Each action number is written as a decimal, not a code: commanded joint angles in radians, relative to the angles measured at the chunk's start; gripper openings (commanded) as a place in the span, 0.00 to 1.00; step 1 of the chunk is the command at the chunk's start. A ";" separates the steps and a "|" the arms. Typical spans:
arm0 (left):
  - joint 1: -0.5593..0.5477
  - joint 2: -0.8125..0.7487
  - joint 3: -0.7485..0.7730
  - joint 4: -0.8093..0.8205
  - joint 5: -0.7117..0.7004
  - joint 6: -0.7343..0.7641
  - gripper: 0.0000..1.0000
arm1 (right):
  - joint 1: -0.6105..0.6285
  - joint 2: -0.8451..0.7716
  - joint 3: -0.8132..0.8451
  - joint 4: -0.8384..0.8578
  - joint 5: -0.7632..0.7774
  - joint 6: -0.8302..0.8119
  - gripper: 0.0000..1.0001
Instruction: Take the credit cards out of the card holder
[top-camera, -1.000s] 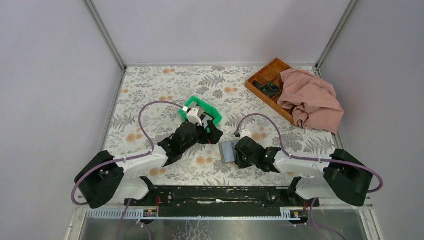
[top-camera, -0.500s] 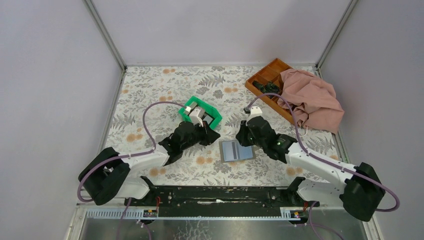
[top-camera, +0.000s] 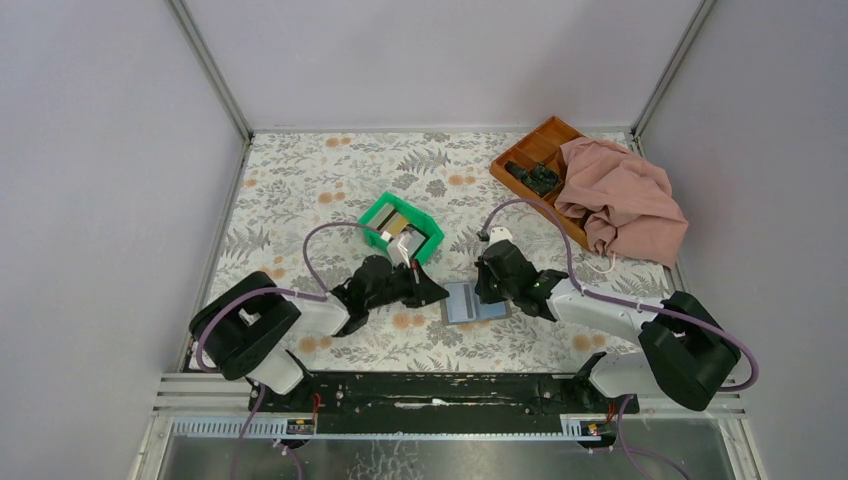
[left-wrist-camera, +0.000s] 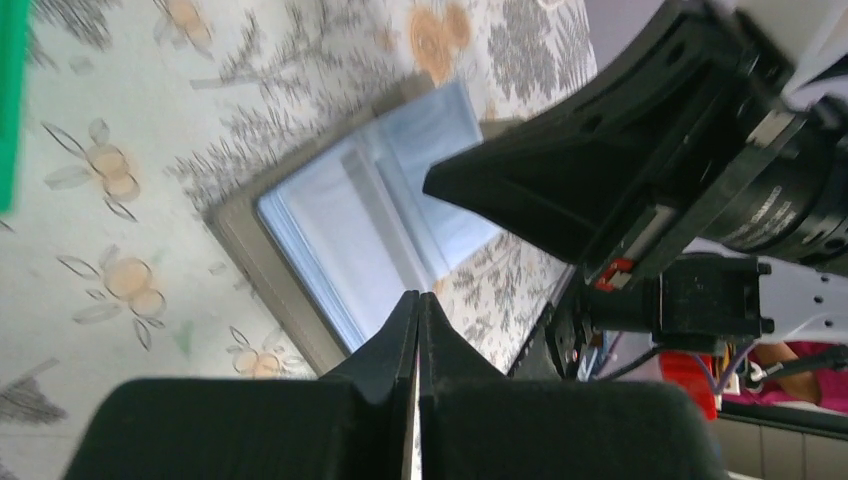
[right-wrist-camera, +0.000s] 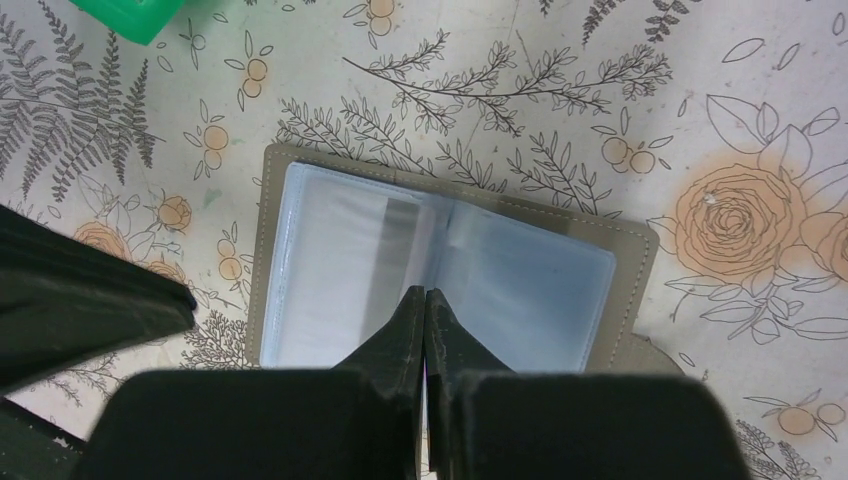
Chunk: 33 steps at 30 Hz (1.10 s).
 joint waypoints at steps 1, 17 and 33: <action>-0.056 0.015 -0.023 0.127 -0.020 -0.071 0.00 | -0.004 0.007 -0.025 0.087 -0.051 0.008 0.00; -0.095 -0.059 -0.080 -0.063 -0.145 -0.011 0.00 | -0.004 0.023 -0.089 0.135 -0.093 0.059 0.00; -0.096 0.021 -0.057 -0.006 -0.130 -0.024 0.00 | -0.004 -0.003 -0.127 0.147 -0.092 0.073 0.00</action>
